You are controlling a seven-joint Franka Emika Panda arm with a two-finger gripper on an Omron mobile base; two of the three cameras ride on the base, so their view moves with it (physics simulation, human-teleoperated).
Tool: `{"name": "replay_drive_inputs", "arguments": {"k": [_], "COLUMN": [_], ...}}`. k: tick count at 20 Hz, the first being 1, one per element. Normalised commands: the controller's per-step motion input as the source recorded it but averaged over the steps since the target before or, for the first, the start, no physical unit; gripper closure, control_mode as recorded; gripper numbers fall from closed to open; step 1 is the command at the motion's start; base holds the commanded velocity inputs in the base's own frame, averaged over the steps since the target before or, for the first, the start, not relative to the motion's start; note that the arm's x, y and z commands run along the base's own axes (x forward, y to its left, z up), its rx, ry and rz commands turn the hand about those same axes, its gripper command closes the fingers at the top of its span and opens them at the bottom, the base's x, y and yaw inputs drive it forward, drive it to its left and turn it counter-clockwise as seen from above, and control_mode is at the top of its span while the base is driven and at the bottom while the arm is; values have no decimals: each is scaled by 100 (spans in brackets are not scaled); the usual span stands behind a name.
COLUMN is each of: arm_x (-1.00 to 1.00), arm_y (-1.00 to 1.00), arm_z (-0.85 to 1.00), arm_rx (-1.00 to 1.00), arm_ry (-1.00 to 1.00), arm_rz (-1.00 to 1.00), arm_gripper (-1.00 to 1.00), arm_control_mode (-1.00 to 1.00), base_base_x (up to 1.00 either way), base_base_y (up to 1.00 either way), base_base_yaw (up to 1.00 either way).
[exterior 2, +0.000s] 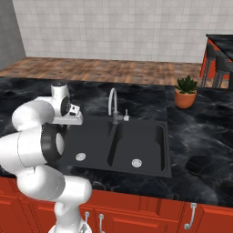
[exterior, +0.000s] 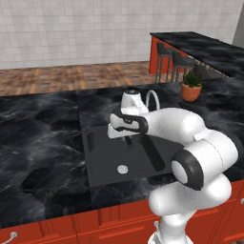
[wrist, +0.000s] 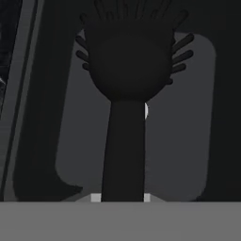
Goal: Pick up the dish brush and bar soap from the sink, and place them back in the cabinet, and close the cabinet door.
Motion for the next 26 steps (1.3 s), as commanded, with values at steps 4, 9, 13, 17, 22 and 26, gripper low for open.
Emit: {"name": "replay_drive_inputs", "arguments": {"k": [4, 9, 13, 17, 22, 26], "arm_x": [-45, -51, -49, -45, -35, -31], "arm_y": [-13, -20, -13, -23, -24, -24], "arm_z": [73, 73, 72, 75, 77, 78], "arm_rx": [0, 0, 0, 0, 0, 0], "arm_ry": [-1, -3, -5, -4, -3, -1], "arm_rz": [0, 0, 0, 0, 0, 0], "arm_gripper": [100, 100, 100, 100, 100, 100], "arm_control_mode": [-100, -100, -100, -100, -100, -100], "base_base_x": [0, 0, 0, 0, 0, 0], "base_base_y": [0, 0, 0, 0, 0, 0], "base_base_yaw": [0, 0, 0, 0, 0, 0]}}
